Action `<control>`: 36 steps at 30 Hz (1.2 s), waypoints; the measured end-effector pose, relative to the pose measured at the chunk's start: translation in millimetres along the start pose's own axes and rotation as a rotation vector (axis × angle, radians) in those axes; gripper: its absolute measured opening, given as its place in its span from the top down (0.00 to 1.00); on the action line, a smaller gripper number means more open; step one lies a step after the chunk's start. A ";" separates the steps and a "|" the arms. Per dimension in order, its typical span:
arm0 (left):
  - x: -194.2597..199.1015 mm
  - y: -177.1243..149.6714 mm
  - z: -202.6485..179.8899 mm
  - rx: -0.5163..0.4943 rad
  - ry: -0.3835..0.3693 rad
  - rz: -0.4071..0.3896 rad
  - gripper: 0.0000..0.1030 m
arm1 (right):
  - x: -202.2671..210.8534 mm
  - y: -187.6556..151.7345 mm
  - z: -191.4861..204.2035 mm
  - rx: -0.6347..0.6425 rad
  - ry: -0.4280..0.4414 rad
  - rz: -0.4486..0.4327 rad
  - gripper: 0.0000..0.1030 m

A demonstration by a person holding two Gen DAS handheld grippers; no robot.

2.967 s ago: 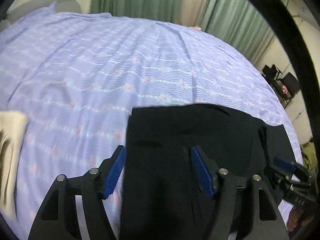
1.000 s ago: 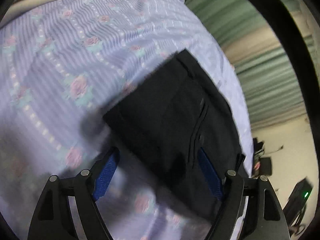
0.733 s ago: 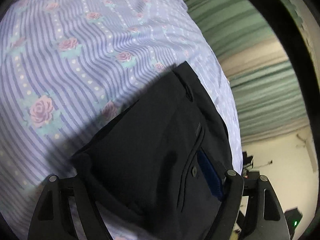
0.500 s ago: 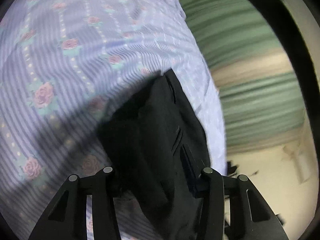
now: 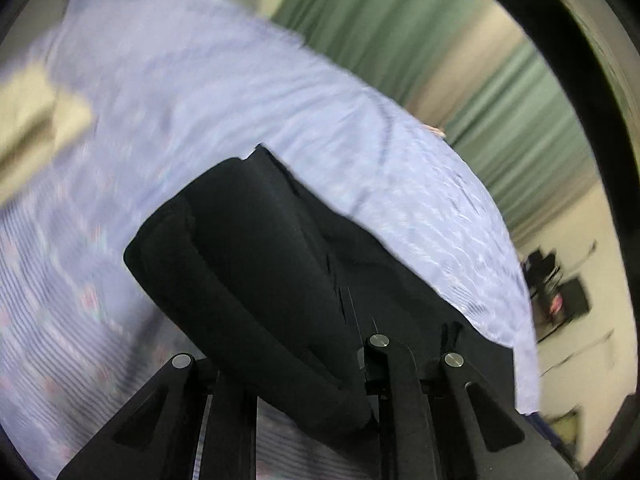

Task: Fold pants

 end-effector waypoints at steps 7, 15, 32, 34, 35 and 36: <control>21.3 6.9 -127.5 -0.305 0.021 -0.057 0.83 | 51.8 7.6 -84.3 -0.068 -0.042 -0.065 0.30; 1.8 -16.5 -274.4 -0.502 -0.037 -0.019 0.83 | 84.4 4.5 -185.2 -0.128 -0.063 -0.072 0.30; -170.5 -220.3 -428.9 -0.666 0.072 0.384 0.80 | 48.8 -35.4 -352.3 -0.189 -0.123 0.008 0.31; -173.5 -234.0 -436.7 -0.691 0.100 0.416 0.67 | 43.1 -44.2 -362.3 -0.203 -0.124 0.031 0.30; -174.2 -239.5 -440.0 -0.696 0.093 0.442 0.48 | 41.1 -47.8 -367.0 -0.213 -0.125 0.045 0.30; -176.4 -243.5 -442.9 -0.693 0.092 0.468 0.34 | 40.0 -50.4 -370.7 -0.224 -0.127 0.052 0.31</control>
Point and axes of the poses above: each gripper's, at about its wrist camera, not at the fingertips, and x roughly against the way its jaws point, z to its left, y to its top, the point moved 3 cm from there along -x, roughly the way its jaws point, and after that the axes turned 6 degrees about -y, right-handed, at the moved point
